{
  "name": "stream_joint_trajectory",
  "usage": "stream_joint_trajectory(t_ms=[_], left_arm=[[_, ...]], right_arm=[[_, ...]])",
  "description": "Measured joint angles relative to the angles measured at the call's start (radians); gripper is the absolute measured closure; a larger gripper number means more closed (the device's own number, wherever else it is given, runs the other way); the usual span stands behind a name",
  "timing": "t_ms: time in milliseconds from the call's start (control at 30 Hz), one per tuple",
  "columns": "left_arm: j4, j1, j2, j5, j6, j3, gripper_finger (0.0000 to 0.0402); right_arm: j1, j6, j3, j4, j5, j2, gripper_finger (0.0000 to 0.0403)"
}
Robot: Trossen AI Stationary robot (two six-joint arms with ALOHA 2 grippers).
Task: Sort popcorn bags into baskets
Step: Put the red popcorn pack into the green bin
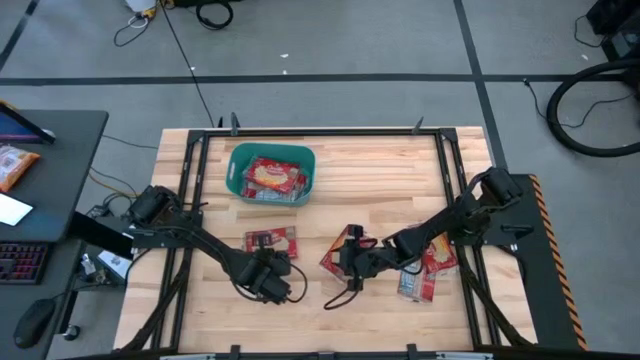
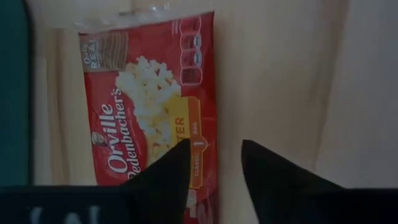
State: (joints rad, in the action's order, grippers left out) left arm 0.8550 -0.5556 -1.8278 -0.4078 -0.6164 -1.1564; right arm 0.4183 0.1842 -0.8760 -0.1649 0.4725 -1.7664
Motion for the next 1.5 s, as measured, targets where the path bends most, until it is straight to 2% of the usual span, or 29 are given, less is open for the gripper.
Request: stream_joint_trajectory(t_ms=[200, 433, 567, 800, 867, 1000, 1100, 1500], left_arm=[[-0.023, 0.000, 0.000, -0.003, 0.007, 0.062, 0.0211], [-0.105, -0.001, 0.003, -0.035, 0.046, 0.127, 0.0211], [-0.099, -0.004, 0.002, -0.059, 0.077, 0.133, 0.0247], [-0.080, -0.005, 0.002, -0.077, 0.105, 0.134, 0.0371], [-0.072, -0.005, 0.002, -0.078, 0.105, 0.134, 0.0391], [-0.056, -0.005, 0.033, -0.053, 0.105, 0.133, 0.0395], [0.015, -0.005, 0.077, -0.056, 0.094, 0.112, 0.0397], [0.183, -0.003, 0.232, -0.179, 0.079, 0.030, 0.0400]], right_arm=[[0.000, 0.021, 0.000, -0.006, -0.002, 0.001, 0.0238], [0.000, 0.022, 0.000, -0.009, -0.002, 0.001, 0.0238], [0.000, 0.026, 0.000, -0.015, -0.027, 0.001, 0.0238], [0.000, 0.026, 0.000, -0.015, -0.029, 0.002, 0.0238], [0.000, 0.026, 0.000, -0.015, -0.029, 0.001, 0.0238], [0.001, 0.026, 0.000, -0.014, -0.029, 0.002, 0.0238], [0.001, 0.026, 0.000, -0.014, -0.029, 0.002, 0.0238], [0.001, 0.023, 0.000, -0.010, -0.029, 0.002, 0.0238]])
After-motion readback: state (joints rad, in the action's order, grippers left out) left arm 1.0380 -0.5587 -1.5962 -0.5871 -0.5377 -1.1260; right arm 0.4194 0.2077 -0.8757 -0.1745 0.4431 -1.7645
